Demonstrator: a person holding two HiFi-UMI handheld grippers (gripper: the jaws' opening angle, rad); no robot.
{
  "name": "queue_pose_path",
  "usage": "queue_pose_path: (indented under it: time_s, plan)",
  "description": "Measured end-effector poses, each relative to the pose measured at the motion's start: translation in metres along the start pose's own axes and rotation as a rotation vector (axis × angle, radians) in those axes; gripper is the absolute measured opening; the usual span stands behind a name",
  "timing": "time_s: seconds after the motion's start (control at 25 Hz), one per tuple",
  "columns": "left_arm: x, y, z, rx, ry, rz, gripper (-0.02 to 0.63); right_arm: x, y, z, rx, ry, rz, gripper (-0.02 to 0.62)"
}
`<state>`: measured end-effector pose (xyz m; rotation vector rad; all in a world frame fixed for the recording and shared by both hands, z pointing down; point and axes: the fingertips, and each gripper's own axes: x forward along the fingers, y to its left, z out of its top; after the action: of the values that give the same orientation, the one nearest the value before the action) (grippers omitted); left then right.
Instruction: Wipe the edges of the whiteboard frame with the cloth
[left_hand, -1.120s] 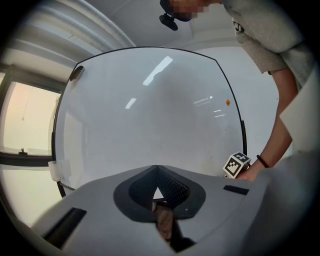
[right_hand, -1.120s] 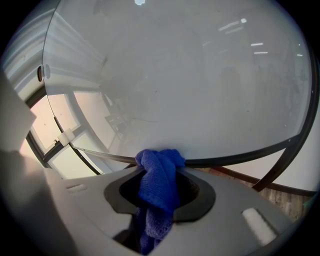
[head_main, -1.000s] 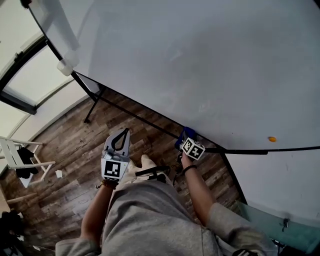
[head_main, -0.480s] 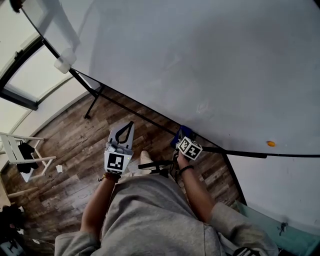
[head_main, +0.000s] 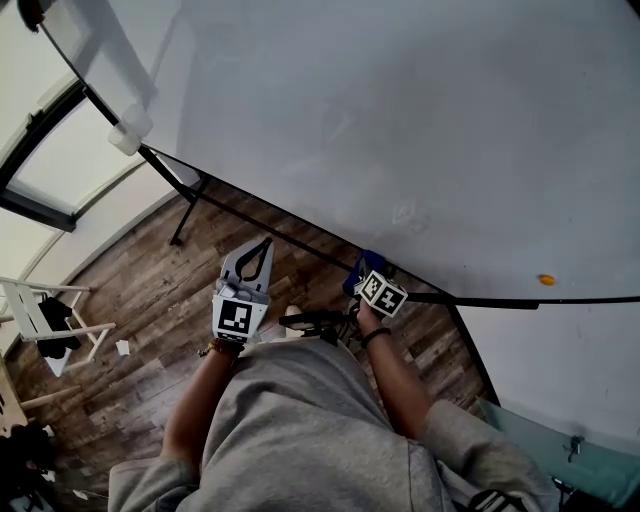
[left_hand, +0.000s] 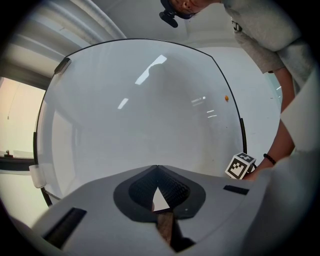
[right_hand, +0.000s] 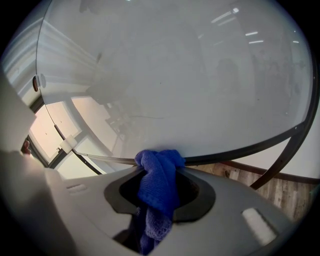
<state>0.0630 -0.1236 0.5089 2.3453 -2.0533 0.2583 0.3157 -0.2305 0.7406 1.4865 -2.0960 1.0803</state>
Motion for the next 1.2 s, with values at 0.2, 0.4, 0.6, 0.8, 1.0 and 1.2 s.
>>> queue_pose_path:
  time_s: [0.2,0.4,0.6,0.8,1.0,1.2]
  plan:
    - [-0.002,0.007,0.002,-0.003,-0.001,0.002,0.008,0.009,0.015,-0.001,-0.017,0.009,0.026,0.14]
    - [-0.01,0.012,0.001,-0.003,-0.003,0.009,0.008,0.006,0.014,-0.001,-0.02,0.012,0.01,0.14]
    - [-0.012,0.022,0.0,-0.014,-0.003,0.025,0.009,0.009,0.02,-0.001,-0.036,0.024,0.015,0.14]
    - [-0.015,0.027,0.0,-0.022,-0.002,0.029,0.009,0.012,0.032,-0.004,-0.053,0.042,0.027,0.139]
    - [-0.015,0.036,-0.001,-0.022,0.0,0.035,0.009,0.016,0.039,-0.004,-0.065,0.042,0.025,0.138]
    - [-0.015,0.046,-0.004,-0.025,0.002,0.038,0.008,0.02,0.047,-0.004,-0.068,0.049,0.024,0.138]
